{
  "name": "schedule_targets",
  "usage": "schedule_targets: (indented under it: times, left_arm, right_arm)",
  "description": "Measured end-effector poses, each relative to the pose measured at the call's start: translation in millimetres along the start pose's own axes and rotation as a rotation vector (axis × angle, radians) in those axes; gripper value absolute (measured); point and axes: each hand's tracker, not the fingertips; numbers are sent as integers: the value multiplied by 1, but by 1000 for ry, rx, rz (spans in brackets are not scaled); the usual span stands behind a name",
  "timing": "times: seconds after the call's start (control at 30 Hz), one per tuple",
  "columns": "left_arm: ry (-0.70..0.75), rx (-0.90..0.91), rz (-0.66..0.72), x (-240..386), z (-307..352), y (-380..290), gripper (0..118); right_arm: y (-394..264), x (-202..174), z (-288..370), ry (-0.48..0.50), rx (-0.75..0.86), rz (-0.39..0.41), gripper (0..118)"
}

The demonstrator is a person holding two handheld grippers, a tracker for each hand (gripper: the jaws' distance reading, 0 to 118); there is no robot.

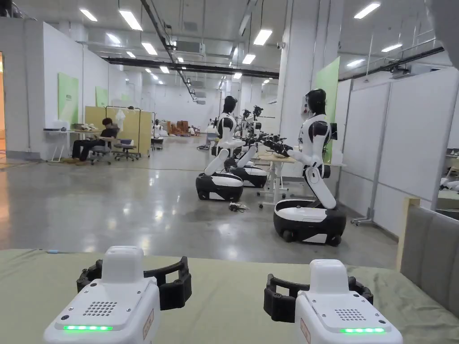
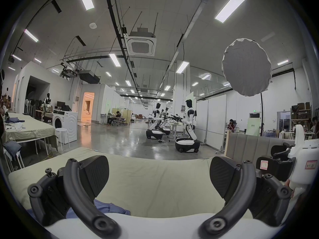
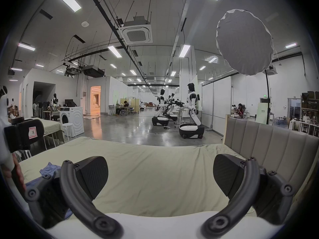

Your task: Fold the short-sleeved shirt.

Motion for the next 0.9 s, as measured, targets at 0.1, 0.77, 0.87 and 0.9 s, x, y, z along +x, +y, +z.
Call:
schedule_targets:
  times: [0.1,0.77,0.87,0.9]
  left_arm:
    - [-4,-4,-3,-1,-1,-1,114]
    - [72,53,-54,14,0,-6,4]
    - [151,47,-63,-23,21,-4,4]
    - [197,34,-83,-38,30,-4,4]
  right_arm:
    - [-2,-1,-2,2,-5,-5,118]
    - [4,-10,19,-33,23,61,0]
    - [2,-41,11,37,9,74,0]
    - [-1,-62,10,92,6,83,0]
